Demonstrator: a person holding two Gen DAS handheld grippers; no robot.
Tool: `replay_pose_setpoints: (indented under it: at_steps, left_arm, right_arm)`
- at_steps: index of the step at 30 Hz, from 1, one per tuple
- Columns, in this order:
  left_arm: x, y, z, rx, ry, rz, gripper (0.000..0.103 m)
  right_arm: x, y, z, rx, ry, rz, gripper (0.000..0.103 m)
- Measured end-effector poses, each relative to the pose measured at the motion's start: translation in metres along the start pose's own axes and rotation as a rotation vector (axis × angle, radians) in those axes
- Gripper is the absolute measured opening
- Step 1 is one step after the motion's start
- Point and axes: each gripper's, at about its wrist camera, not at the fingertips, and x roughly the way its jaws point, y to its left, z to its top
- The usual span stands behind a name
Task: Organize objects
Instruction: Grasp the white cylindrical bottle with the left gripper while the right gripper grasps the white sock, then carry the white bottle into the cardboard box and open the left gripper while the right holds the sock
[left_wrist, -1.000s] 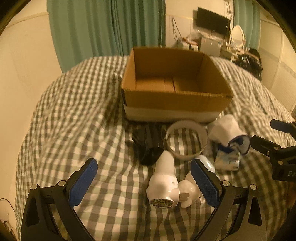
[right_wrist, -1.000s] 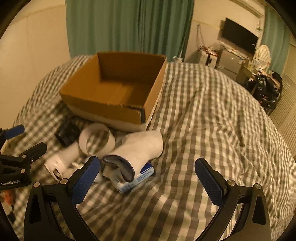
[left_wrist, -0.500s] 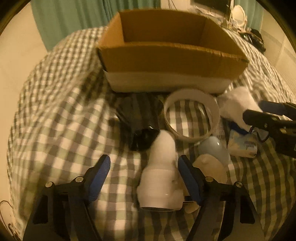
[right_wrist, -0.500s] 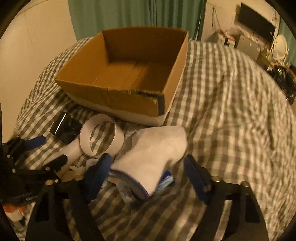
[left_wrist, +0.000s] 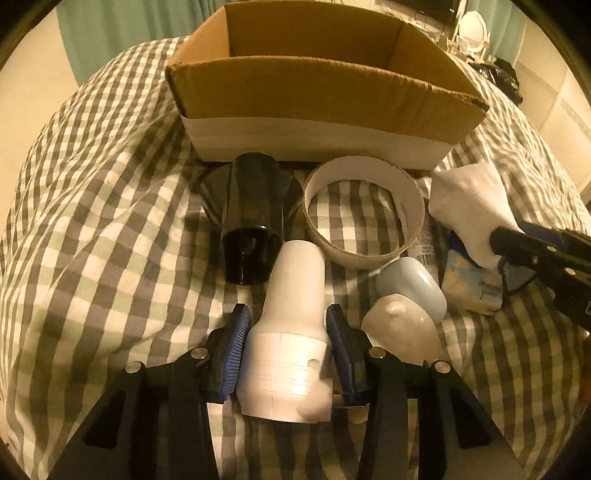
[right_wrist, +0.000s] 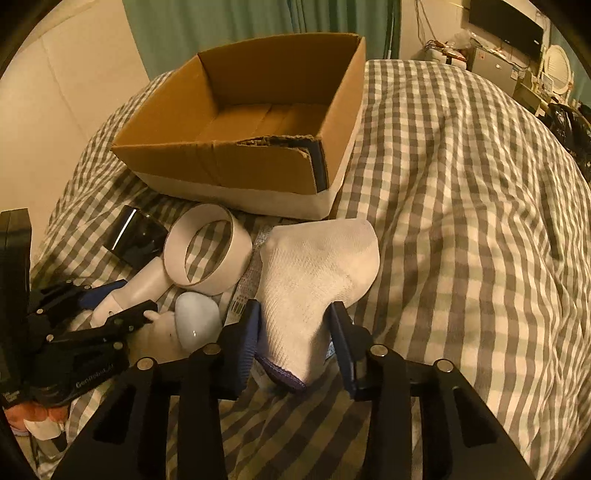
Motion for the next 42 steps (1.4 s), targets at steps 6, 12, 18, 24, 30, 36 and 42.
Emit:
replay_pose_setpoints:
  at_steps: [6, 12, 18, 24, 30, 36, 42]
  left_arm:
    - [-0.021, 0.007, -0.011, -0.006, -0.034, -0.018, 0.044]
    - [-0.04, 0.013, -0.022, -0.01, -0.068, -0.032, 0.044]
    - [-0.063, 0.006, -0.024, 0.0, -0.097, -0.049, 0.044]
    - [-0.076, -0.008, -0.023, 0.005, -0.137, -0.056, 0.044]
    - [-0.094, -0.007, -0.024, 0.0, -0.171, -0.054, 0.044]
    - [-0.117, -0.004, -0.013, -0.009, -0.228, -0.036, 0.044]
    - [-0.141, 0.001, 0.004, -0.015, -0.28, -0.034, 0.044]
  right_arm:
    - [-0.011, 0.003, -0.007, 0.008, -0.033, -0.042, 0.024]
    - [-0.029, 0.009, -0.01, 0.046, -0.076, -0.103, 0.017]
    - [-0.054, 0.02, -0.016, 0.034, -0.13, -0.115, 0.013]
    - [-0.075, 0.032, -0.019, 0.038, -0.176, -0.104, 0.013]
    - [-0.103, 0.044, -0.021, 0.041, -0.236, -0.098, 0.013]
    - [-0.123, 0.059, -0.017, 0.015, -0.291, -0.09, 0.013]
    - [-0.135, 0.07, 0.0, -0.022, -0.333, -0.094, 0.013]
